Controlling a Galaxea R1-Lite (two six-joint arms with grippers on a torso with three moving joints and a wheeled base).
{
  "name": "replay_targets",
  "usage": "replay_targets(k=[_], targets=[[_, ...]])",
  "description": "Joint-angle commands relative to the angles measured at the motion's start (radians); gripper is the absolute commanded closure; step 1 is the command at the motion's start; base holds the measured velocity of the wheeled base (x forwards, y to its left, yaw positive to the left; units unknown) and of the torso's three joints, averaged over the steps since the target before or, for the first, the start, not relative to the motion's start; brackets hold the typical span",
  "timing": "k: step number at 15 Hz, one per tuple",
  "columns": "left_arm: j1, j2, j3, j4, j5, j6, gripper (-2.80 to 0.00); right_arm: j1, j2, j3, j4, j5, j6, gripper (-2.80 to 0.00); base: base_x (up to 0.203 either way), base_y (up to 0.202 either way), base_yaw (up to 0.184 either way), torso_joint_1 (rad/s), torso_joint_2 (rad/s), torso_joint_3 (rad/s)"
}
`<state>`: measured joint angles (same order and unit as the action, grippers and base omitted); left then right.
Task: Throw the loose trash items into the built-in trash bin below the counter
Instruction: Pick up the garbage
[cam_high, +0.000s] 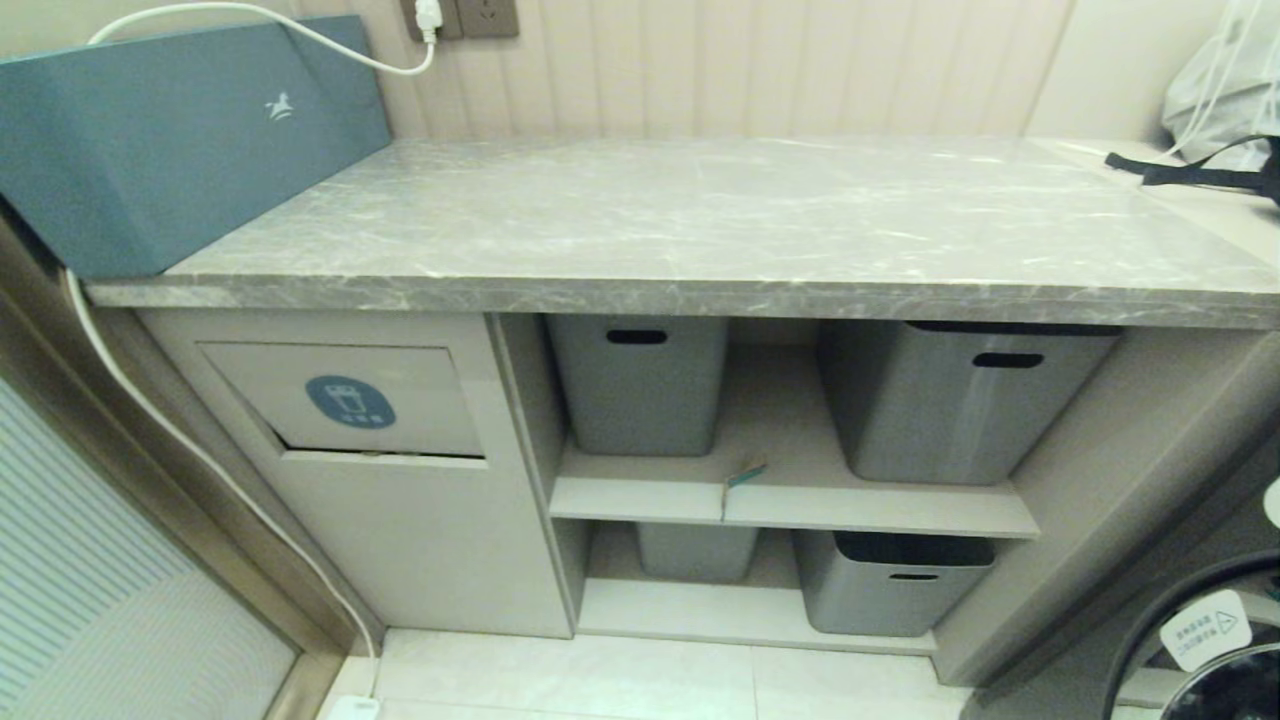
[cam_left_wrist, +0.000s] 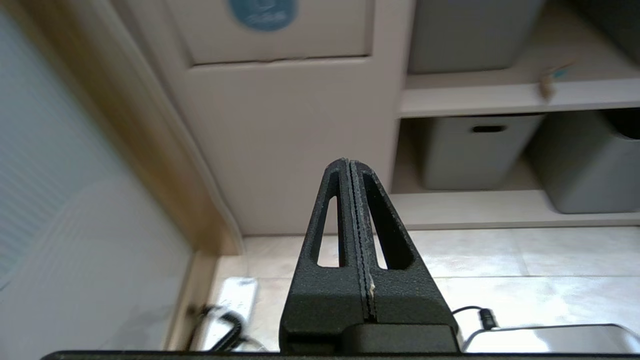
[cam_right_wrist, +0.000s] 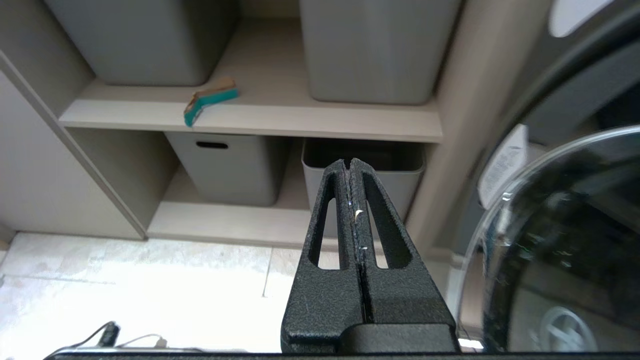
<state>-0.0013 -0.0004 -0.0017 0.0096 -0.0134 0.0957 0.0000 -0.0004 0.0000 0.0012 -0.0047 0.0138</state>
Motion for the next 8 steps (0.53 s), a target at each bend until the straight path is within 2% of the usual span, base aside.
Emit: replay_targets(k=[1, 6, 8], targets=[[0.0, 0.002, 0.0, 0.0, 0.0, 0.001, 0.0, 0.0, 0.0, 0.0, 0.0, 0.0, 0.0, 0.0, -0.005, 0.001, -0.114, 0.173, -0.41, -0.244], [0.0, 0.002, 0.0, 0.0, 0.0, 0.001, 0.0, 0.0, 0.0, 0.0, 0.0, 0.0, 0.001, 0.0, -0.002, 0.007, -0.17, 0.194, -0.47, -0.27], [0.0, 0.002, 0.0, 0.0, 0.0, 0.001, 0.0, 0.0, 0.0, 0.0, 0.0, 0.0, 0.002, 0.0, -0.001, 0.004, -0.153, 0.097, -0.21, -0.123]])
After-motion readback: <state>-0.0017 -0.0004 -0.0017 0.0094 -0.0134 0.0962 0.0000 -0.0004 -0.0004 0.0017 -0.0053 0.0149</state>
